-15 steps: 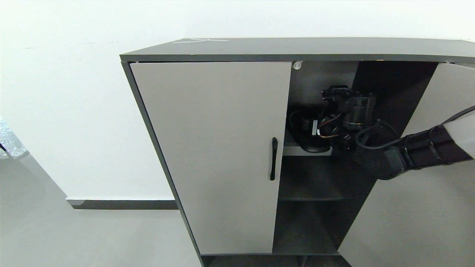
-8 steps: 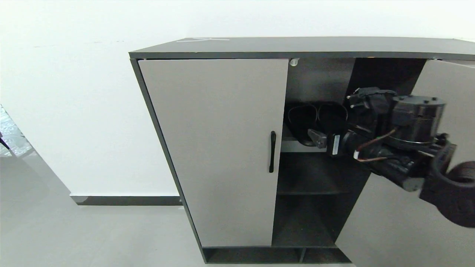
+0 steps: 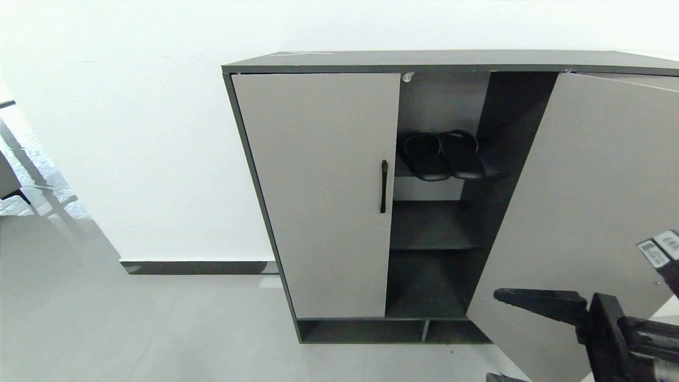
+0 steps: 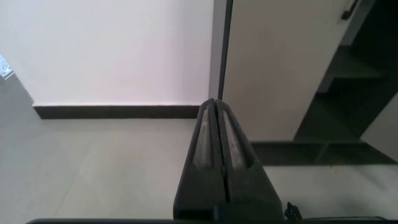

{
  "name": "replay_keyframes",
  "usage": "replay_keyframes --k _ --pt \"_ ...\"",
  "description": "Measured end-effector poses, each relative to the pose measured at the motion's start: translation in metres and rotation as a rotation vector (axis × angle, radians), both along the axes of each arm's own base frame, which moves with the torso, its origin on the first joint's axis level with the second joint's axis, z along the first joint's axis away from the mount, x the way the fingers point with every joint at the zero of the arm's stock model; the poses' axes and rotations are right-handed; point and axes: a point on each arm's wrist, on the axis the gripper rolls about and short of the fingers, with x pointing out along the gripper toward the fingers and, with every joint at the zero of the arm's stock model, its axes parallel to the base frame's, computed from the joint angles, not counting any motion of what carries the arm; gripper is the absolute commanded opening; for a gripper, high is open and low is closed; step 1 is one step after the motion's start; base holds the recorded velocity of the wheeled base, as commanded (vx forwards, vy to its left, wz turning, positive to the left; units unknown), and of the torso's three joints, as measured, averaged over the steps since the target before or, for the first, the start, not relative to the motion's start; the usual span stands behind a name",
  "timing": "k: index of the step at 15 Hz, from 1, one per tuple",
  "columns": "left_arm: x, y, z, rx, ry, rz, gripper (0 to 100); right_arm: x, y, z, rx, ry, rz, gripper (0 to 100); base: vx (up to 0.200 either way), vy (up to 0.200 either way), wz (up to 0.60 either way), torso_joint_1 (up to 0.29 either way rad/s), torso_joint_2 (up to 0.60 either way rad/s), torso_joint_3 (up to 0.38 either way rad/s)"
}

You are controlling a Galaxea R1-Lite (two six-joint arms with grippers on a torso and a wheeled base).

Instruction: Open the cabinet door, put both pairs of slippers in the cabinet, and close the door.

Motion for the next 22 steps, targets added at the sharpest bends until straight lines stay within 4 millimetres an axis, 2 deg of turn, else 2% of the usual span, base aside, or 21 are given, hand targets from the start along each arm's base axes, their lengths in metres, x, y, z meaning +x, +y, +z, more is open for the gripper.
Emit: replay_keyframes --k 5,22 --pt "0.0000 0.0000 -0.0001 -0.003 0.001 0.000 0 -0.0129 -0.0111 -0.0040 0.012 -0.013 0.042 100 0.000 -0.200 0.00 0.001 0.00 0.004" --pt "0.0000 0.0000 -0.0001 -0.002 0.001 0.001 0 -0.0116 -0.0098 -0.0083 -0.021 -0.033 0.046 100 0.000 -0.200 0.00 0.004 0.00 0.002"
